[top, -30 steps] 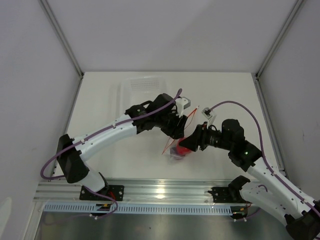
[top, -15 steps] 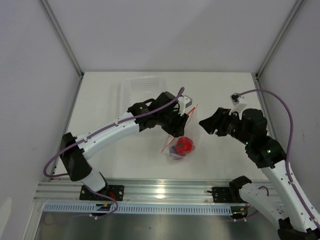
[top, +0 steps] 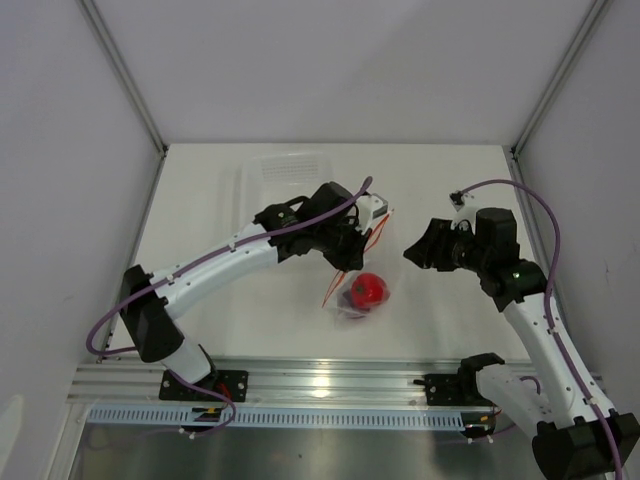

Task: Place the food in the zip-top bag and seal the zipper
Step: Adjust the zipper food storage bag at the center of the board, then zip the zipper food storage bag at the center of the board.

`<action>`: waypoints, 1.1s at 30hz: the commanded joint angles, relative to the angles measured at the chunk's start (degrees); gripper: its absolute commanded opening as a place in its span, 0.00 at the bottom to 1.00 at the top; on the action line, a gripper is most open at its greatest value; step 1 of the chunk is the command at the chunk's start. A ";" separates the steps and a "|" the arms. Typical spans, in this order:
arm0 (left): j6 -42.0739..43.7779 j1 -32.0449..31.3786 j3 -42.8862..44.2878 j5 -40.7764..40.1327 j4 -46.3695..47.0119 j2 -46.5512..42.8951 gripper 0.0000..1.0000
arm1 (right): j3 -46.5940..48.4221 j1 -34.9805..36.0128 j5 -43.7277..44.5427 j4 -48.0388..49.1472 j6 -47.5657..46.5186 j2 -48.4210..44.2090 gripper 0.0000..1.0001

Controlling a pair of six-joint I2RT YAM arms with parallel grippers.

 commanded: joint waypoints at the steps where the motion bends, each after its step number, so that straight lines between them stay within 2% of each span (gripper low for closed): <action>1: 2.66 1.35 0.87 4.65 1.80 -2.10 0.13 | -0.59 -0.38 -11.27 9.22 -6.08 -0.80 0.55; 3: 3.45 2.05 -0.53 7.38 2.24 -3.93 0.09 | -0.51 -0.38 -16.27 10.02 -8.55 -0.62 0.54; 7: 4.94 4.34 -2.47 12.30 3.21 -6.67 0.01 | 0.11 -0.47 -18.67 10.11 -14.53 0.43 0.54; 13: 6.96 5.13 -6.69 18.89 4.97 -10.88 0.01 | 0.81 -0.56 -22.08 10.55 -15.59 3.95 0.50; 22: 8.37 6.28 -9.42 31.10 4.88 -15.98 0.01 | 0.46 -0.12 -28.41 11.61 -16.30 0.52 0.56; 28: 7.84 7.16 -9.77 36.03 4.71 -18.89 0.01 | 1.16 -0.29 -35.62 12.91 -17.18 2.19 0.55; 33: 8.02 7.95 -10.74 40.16 4.35 -20.38 0.01 | 4.06 -0.38 -38.09 10.73 -19.11 3.07 0.51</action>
